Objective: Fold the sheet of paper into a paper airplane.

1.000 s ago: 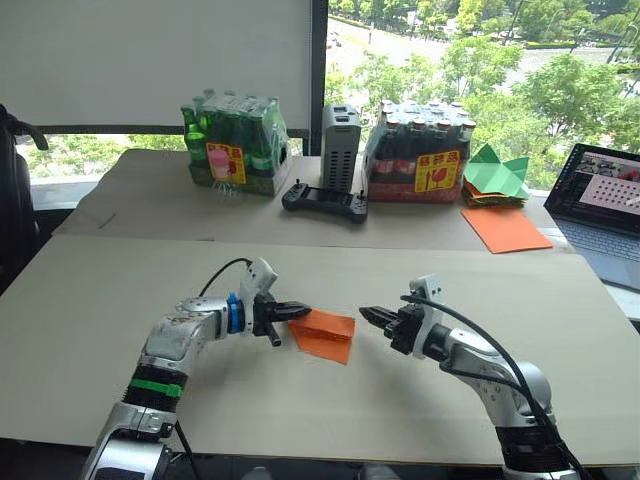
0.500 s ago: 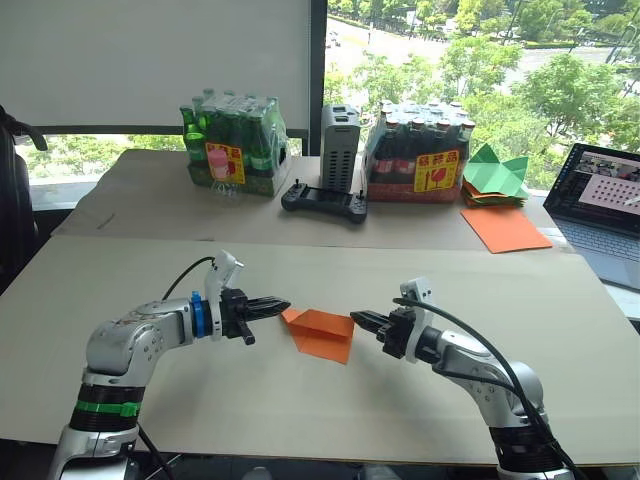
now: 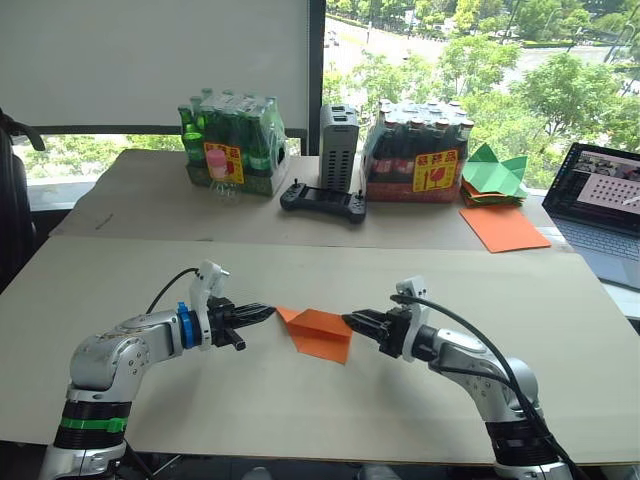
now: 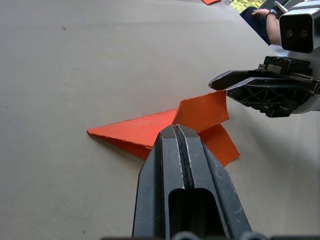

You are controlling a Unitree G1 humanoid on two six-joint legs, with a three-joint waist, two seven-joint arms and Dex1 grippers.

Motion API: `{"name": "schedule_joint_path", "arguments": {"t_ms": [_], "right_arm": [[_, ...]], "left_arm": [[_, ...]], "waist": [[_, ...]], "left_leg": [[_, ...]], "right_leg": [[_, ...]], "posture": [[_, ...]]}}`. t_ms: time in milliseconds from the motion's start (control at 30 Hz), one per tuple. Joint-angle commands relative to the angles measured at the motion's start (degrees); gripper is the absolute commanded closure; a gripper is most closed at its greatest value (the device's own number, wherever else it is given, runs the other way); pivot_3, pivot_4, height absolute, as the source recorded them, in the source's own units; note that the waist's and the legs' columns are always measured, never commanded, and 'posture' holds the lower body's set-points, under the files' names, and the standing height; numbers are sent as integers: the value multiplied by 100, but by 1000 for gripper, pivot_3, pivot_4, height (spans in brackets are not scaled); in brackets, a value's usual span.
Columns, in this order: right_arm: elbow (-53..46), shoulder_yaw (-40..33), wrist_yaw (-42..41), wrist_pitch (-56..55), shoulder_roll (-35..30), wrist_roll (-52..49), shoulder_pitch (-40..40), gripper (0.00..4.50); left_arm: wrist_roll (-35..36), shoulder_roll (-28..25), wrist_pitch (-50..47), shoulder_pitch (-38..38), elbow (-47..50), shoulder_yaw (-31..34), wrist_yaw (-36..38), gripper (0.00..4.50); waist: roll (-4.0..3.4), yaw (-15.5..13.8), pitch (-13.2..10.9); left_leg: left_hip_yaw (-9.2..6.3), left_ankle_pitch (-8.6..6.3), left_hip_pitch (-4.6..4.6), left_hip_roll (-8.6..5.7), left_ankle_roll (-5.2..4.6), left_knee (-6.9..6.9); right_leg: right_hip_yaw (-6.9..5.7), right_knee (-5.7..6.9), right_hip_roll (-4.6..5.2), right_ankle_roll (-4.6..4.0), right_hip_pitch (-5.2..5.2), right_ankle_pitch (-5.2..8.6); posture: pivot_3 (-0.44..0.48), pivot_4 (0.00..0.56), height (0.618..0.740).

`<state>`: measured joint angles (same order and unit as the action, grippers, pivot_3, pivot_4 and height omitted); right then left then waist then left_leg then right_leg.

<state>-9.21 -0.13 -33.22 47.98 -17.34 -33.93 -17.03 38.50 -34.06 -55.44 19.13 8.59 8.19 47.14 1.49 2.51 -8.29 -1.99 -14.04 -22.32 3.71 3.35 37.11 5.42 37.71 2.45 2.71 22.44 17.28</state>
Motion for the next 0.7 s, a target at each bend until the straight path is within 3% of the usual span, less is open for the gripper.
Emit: {"name": "schedule_joint_path", "arguments": {"t_ms": [33,600,700], "right_arm": [[-85,82,-48,23,-10,-23,-40,2561],[-167,226,-158,73,-67,-67,15,2561],[-210,268,-194,65,-59,-75,20,3361]], "left_arm": [[146,-20,43,-19,236,130,-56,4500],[223,-24,82,11,215,65,-159,4500],[228,-16,85,39,204,65,-164,4500]], "waist": [[0,0,0],[0,-3,0],[0,-1,0]], "left_leg": [[0,0,0,0,0,0],[0,0,0,0,0,0],[0,0,0,0,0,0]], "right_leg": [[0,0,0,0,0,0],[0,-1,0,0,0,0],[0,-1,0,0,0,0]], "posture": [[0,150,740],[0,150,740],[0,150,740]]}}
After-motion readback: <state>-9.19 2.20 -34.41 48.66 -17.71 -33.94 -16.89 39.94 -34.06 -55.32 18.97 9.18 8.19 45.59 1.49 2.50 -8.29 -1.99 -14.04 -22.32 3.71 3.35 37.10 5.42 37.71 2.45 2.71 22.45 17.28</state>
